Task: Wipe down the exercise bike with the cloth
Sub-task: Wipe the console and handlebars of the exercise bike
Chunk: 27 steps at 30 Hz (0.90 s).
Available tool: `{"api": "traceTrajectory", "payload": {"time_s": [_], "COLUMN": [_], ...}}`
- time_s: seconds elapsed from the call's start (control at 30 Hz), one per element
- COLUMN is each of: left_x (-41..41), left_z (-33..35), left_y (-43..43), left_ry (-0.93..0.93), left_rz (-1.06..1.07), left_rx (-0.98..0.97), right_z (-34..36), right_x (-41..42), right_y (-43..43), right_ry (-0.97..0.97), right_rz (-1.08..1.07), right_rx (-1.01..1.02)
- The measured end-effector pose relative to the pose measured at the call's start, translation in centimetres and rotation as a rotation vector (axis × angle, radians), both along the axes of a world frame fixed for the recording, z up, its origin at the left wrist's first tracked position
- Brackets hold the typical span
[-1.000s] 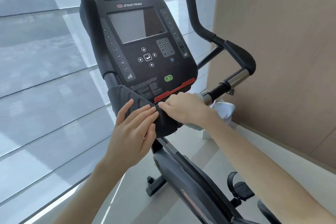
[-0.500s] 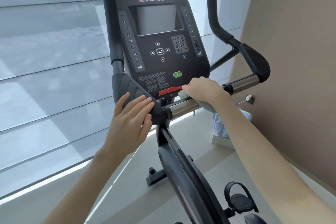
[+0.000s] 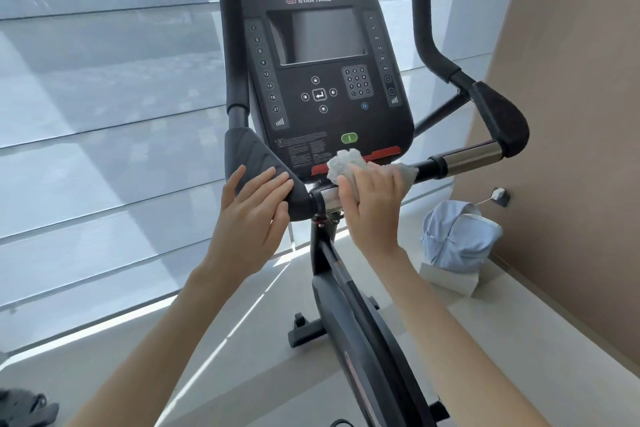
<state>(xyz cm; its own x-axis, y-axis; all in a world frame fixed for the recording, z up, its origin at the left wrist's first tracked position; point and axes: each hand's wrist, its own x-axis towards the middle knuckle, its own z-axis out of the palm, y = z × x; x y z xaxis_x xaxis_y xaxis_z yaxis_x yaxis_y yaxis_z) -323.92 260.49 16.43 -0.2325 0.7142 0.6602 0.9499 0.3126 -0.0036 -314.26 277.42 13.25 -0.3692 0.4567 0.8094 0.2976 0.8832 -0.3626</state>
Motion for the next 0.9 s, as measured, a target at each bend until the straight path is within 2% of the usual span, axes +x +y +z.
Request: {"api": "traceTrajectory", "payload": {"time_s": [0.1,0.23,0.37,0.47,0.53,0.63,0.73,0.9], "left_x": [0.4,0.5,0.0,-0.3,-0.4,-0.4,-0.7,-1.1], "left_z": [0.2,0.4,0.5,0.5,0.3,0.2,0.1,0.3], "left_y": [0.0,-0.2,-0.4,-0.4,-0.2,-0.1,-0.1,0.0], "left_ry": [-0.032,-0.052,-0.08,-0.089,-0.102,-0.128,-0.118,-0.111], "left_rz": [0.008,0.005,-0.019,-0.03,-0.037,-0.054,-0.069,-0.085], "left_rx": [-0.022,-0.045,-0.053,-0.051,-0.033,-0.012,-0.018,-0.024], "right_z": [-0.9,-1.1,-1.4,-1.5,-1.0,0.7,1.3,-0.2], "right_x": [-0.7,-3.8,-6.3,-6.1,-5.4,-4.5,-4.8,-6.9], "right_y": [0.7,-3.3,-8.5,-9.1,-7.2,-3.9,-4.2,-9.5], "right_ry": [0.201,0.504,0.592,0.641,0.706,0.893,1.033,0.997], "right_rz": [-0.071,-0.047,0.065,0.126,0.105,0.027,0.004,0.129], "right_rx": [-0.144,-0.419,-0.594,-0.608,-0.616,-0.811,-0.843,-0.845]}}
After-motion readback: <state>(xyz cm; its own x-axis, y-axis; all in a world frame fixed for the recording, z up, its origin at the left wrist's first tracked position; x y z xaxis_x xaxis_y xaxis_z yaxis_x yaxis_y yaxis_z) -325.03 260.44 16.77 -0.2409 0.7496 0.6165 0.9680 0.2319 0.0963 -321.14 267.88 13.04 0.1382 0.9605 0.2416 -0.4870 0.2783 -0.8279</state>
